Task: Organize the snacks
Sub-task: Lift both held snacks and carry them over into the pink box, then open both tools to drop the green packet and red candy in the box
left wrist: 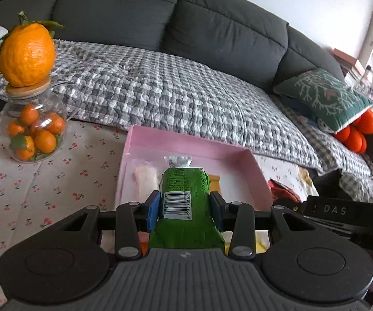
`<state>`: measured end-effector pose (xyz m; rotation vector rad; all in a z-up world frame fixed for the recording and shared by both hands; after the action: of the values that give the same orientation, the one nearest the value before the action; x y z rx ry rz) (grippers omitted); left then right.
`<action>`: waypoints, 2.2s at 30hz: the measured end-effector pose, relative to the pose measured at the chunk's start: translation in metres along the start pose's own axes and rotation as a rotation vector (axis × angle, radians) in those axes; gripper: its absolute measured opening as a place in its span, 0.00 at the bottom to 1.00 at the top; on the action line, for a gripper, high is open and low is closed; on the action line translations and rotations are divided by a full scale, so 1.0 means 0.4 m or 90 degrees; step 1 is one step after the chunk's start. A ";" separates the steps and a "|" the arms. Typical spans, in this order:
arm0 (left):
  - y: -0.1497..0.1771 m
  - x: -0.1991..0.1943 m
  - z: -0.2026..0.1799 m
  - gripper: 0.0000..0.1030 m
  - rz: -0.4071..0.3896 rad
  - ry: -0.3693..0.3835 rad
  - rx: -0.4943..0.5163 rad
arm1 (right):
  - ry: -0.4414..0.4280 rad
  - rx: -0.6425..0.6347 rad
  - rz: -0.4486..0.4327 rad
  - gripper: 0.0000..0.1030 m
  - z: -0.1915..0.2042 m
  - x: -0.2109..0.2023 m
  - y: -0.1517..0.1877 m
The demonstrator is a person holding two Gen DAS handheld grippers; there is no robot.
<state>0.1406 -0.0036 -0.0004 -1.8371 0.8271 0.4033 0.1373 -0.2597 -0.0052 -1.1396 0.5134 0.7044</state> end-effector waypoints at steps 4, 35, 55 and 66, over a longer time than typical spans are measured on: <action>-0.017 0.039 -0.015 0.36 -0.003 0.006 0.006 | -0.005 -0.009 -0.014 0.43 0.010 0.032 -0.022; -0.091 0.308 -0.084 0.49 0.046 0.038 0.031 | -0.057 0.056 0.006 0.62 -0.057 0.169 -0.056; -0.060 0.173 -0.031 0.76 0.051 -0.024 0.060 | -0.030 0.013 0.024 0.75 -0.046 0.075 -0.027; -0.012 0.069 -0.033 0.88 0.054 -0.051 0.097 | -0.010 -0.038 0.050 0.79 -0.005 -0.026 0.014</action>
<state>0.1623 -0.0243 -0.0086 -1.6397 0.8601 0.4524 0.1260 -0.2625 -0.0022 -1.1741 0.5286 0.8002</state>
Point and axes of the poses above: each gripper's, at about its wrist camera, not at the fingertips, and x roughly the way its jaws point, z to its left, y to its underside, the point moved 3 cm from there along x, roughly the way its jaws point, and after that the axes turned 9 degrees about -x, right-handed, at the moved point
